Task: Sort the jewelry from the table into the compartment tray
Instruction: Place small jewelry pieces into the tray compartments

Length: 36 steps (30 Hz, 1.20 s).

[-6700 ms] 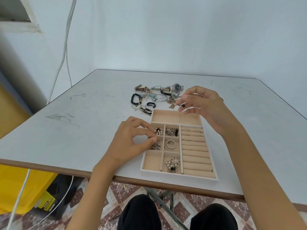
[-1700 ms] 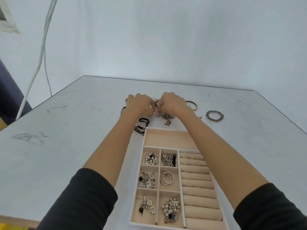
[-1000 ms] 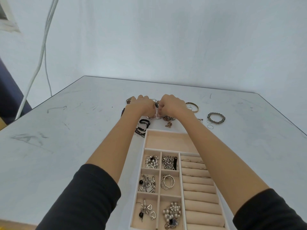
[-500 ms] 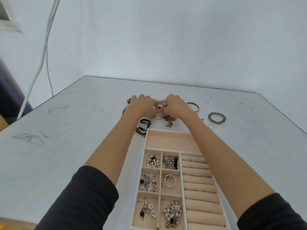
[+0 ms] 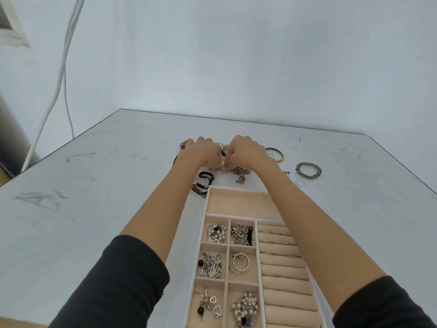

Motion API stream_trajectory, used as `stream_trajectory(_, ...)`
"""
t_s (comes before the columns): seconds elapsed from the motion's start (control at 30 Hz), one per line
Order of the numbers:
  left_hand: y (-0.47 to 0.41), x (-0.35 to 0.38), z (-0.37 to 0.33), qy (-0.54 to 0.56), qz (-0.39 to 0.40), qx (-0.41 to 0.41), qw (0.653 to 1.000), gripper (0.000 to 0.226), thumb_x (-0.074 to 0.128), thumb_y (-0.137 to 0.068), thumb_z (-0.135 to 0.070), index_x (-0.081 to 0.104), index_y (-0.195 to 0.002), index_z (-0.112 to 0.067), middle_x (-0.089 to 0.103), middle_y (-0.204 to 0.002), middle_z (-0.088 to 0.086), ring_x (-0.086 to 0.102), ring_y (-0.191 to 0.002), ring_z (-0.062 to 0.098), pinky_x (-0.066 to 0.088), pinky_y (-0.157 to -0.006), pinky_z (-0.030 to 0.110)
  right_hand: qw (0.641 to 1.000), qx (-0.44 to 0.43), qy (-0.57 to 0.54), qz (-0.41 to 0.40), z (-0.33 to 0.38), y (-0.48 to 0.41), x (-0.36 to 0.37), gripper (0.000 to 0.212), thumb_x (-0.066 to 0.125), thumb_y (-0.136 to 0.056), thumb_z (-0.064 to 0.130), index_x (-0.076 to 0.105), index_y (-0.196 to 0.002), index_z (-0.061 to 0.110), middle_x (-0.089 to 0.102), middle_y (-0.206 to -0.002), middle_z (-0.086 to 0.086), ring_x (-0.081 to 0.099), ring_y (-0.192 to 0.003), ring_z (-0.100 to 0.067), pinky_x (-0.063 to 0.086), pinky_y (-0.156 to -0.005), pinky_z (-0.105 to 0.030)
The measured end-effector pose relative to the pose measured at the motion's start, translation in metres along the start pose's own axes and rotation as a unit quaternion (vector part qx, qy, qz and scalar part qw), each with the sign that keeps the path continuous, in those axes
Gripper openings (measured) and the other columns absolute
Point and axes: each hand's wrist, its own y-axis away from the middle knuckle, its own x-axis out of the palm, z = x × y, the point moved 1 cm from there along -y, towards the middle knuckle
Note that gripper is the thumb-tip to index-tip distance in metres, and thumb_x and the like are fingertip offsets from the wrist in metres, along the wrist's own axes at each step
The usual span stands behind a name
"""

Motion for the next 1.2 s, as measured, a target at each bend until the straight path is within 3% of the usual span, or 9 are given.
stream_trajectory(0.27, 0.005, 0.002, 0.006, 0.002, -0.069, 0.033, 0.997, 0.019, 0.057, -0.089, -0.039, 0.06, -0.103, -0.027, 0.053, -0.12, -0.001, 0.04, -0.121, 0.021, 0.026, -0.098, 0.04, 0.999, -0.016, -0.023, -0.04, -0.002, 0.001, 0.005, 0.015, 0.079, -0.072, 0.016, 0.073, -0.085, 0.015, 0.064, -0.08, -0.001, 0.059, -0.076, -0.02, 0.031, -0.048, -0.021)
stream_trajectory(0.4, 0.018, 0.002, 0.011, 0.087, -0.134, 0.05, 0.986, 0.011, 0.059, -0.089, -0.037, 0.056, -0.091, -0.027, 0.059, -0.103, -0.008, 0.047, -0.111, 0.018, 0.026, -0.094, 0.037, 0.994, -0.044, -0.066, -0.079, -0.008, 0.005, 0.006, 0.009, 0.079, -0.071, 0.014, 0.071, -0.074, 0.016, 0.06, -0.065, 0.009, 0.06, -0.074, -0.018, 0.037, -0.055, -0.024)
stream_trajectory(0.53, 0.042, -0.003, 0.015, 0.232, -0.215, 0.062, 0.947, 0.011, 0.067, -0.083, -0.033, 0.058, -0.084, -0.027, 0.061, -0.079, -0.017, 0.06, -0.092, 0.013, 0.037, -0.092, 0.037, 0.967, -0.075, -0.21, -0.123, -0.017, 0.024, -0.007, 0.017, 0.083, -0.068, 0.022, 0.066, -0.066, 0.021, 0.058, -0.058, 0.01, 0.054, -0.055, -0.009, 0.044, -0.058, -0.027)
stream_trajectory(0.67, 0.079, 0.001, 0.009, 0.375, -0.283, 0.059, 0.881, 0.014, 0.075, -0.076, -0.033, 0.064, -0.079, -0.025, 0.064, -0.072, -0.017, 0.061, -0.08, 0.004, 0.045, -0.079, 0.028, 0.921, -0.103, -0.353, -0.129, -0.023, 0.064, -0.022, 0.02, 0.083, -0.071, 0.019, 0.069, -0.075, 0.005, 0.065, -0.063, -0.008, 0.052, -0.045, -0.015, 0.042, -0.05, -0.02)
stream_trajectory(0.8, 0.11, 0.002, -0.004, 0.435, -0.284, 0.07, 0.852, 0.015, 0.08, -0.071, -0.033, 0.067, -0.073, -0.028, 0.065, -0.07, -0.017, 0.06, -0.075, -0.003, 0.041, -0.098, 0.032, 0.892, -0.097, -0.421, -0.134, -0.03, 0.106, -0.025, 0.022, 0.083, -0.072, 0.017, 0.069, -0.08, 0.001, 0.067, -0.07, -0.016, 0.048, -0.042, -0.015, 0.036, -0.046, -0.012)
stream_trajectory(0.9, 0.133, -0.001, -0.014, 0.493, -0.296, 0.065, 0.816, 0.014, 0.082, -0.071, -0.028, 0.068, -0.072, -0.025, 0.065, -0.065, -0.02, 0.058, -0.07, -0.006, 0.04, -0.081, 0.006, 0.876, -0.082, -0.455, -0.134, -0.037, 0.134, -0.026, 0.019, 0.083, -0.071, 0.015, 0.069, -0.079, 0.006, 0.066, -0.066, 0.001, 0.045, -0.042, -0.015, 0.036, -0.046, -0.014)
stream_trajectory(0.97, 0.146, 0.004, -0.019, 0.515, -0.302, 0.061, 0.8, 0.013, 0.082, -0.071, -0.024, 0.07, -0.074, -0.02, 0.065, -0.065, -0.02, 0.059, -0.072, -0.004, 0.037, -0.075, -0.001, 0.873, -0.076, -0.46, -0.141, -0.042, 0.151, -0.026, 0.018, 0.083, -0.071, 0.016, 0.069, -0.08, 0.009, 0.065, -0.068, 0.004, 0.044, -0.043, -0.016, 0.038, -0.047, -0.016)
stream_trajectory(1.07, 0.163, 0.012, -0.025, 0.522, -0.29, 0.066, 0.799, 0.013, 0.082, -0.071, -0.021, 0.071, -0.076, -0.017, 0.067, -0.069, -0.018, 0.06, -0.077, 0.002, 0.037, -0.076, 0.001, 0.879, -0.073, -0.446, -0.153, -0.051, 0.181, -0.022, 0.015, 0.082, -0.072, 0.015, 0.071, -0.081, 0.011, 0.067, -0.073, -0.003, 0.045, -0.043, -0.017, 0.04, -0.048, -0.02)
stream_trajectory(1.2, 0.178, 0.019, -0.032, 0.522, -0.274, 0.091, 0.803, 0.011, 0.082, -0.071, -0.022, 0.071, -0.073, -0.022, 0.069, -0.073, -0.011, 0.063, -0.083, 0.01, 0.042, -0.086, 0.016, 0.882, -0.053, -0.439, -0.163, -0.065, 0.217, -0.009, 0.01, 0.081, -0.072, 0.015, 0.073, -0.077, 0.014, 0.071, -0.075, -0.004, 0.044, -0.046, -0.018, 0.04, -0.047, -0.021)
